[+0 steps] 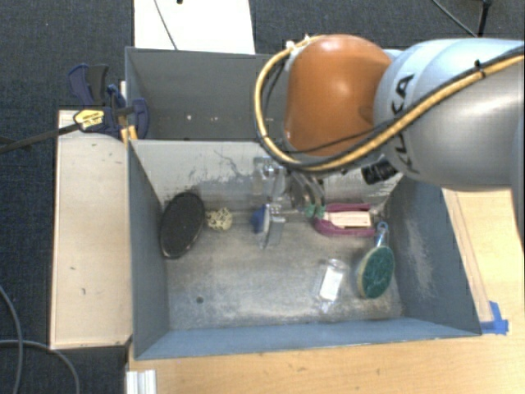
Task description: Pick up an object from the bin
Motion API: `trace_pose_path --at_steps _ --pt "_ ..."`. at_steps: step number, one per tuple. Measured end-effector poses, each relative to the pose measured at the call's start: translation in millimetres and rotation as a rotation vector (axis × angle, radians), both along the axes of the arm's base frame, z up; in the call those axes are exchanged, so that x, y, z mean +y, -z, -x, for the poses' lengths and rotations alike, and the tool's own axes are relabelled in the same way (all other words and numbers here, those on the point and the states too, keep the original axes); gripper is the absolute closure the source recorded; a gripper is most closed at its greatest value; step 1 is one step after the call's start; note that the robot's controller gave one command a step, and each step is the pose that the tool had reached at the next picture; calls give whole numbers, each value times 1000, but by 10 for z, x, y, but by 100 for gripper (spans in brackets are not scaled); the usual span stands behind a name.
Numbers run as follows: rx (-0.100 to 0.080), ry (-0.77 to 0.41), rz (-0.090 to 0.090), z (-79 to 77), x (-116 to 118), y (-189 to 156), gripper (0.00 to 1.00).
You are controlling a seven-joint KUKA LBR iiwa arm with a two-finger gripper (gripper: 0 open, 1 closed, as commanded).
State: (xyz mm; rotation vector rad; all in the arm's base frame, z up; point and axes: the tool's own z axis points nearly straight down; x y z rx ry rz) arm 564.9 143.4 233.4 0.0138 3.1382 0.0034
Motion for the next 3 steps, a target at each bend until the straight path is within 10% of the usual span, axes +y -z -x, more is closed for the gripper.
trace_pose_path --at_steps 1,2,3 --pt "3 -126 3 135 -349 271 0" --pt "6 -176 -1 2 395 1485 0" --pt "-3 -107 1 -301 1050 1436 0"
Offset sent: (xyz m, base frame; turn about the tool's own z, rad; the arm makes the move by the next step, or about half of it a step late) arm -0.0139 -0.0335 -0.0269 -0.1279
